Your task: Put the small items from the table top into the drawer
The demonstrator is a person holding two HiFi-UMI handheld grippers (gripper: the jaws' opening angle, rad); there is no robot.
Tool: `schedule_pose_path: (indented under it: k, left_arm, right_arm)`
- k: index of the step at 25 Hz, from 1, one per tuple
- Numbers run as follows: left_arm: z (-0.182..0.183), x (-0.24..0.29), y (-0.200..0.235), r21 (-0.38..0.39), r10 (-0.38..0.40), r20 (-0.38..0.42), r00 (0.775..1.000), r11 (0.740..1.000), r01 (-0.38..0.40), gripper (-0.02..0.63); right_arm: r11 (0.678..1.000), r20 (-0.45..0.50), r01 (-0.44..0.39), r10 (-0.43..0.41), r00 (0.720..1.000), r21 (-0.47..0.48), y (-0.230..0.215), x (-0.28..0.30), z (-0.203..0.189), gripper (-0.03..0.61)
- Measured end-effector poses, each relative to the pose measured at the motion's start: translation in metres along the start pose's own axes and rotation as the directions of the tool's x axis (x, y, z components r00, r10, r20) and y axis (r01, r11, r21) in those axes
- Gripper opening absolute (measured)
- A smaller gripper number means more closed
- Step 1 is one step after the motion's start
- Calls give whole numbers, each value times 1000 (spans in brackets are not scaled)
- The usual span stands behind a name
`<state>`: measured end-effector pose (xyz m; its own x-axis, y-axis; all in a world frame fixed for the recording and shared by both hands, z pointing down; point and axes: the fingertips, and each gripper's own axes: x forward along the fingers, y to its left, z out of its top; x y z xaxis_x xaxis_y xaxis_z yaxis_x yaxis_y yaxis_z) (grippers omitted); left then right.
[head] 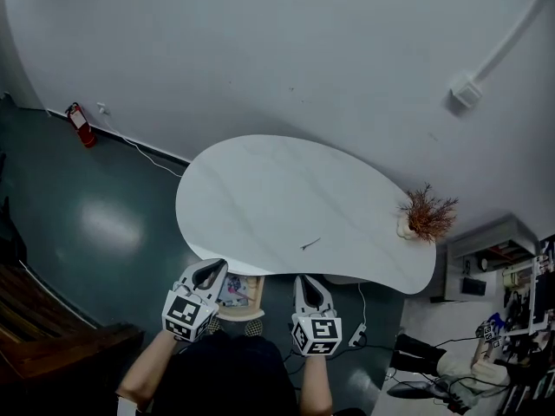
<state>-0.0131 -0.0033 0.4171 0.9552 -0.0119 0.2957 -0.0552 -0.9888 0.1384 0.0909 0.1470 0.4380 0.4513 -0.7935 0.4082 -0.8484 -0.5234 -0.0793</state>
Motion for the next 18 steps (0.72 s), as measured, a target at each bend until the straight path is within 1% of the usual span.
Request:
schedule_pose_path:
  k: [6,9,11,14,18]
  left_arm:
    - [5,29,-14,20,-22,-16,1000,1000,22,25]
    - [8,46,-27,31,-13,-18,1000,999,13,25]
    - [8,60,-32,31,10,-19,1000,999,-9,25]
    - [6,85,-35,16,67,-36,997,998,-66,25]
    - [4,112,-48,-25,141,-60,988,989,-143,25]
  right_arm:
    - [999,12,33,-33,999,28,-37,8,2,38]
    - [999,20,25,-26,999,28,-60,13,3,38]
    - [1000,11,-1,1,1000,9,-75,21,2,38]
    - [996,-18,-75,75,997,-42,-96,41,2,38]
    - [976,-56,-191,186,981,-107,-124,60,10,38]
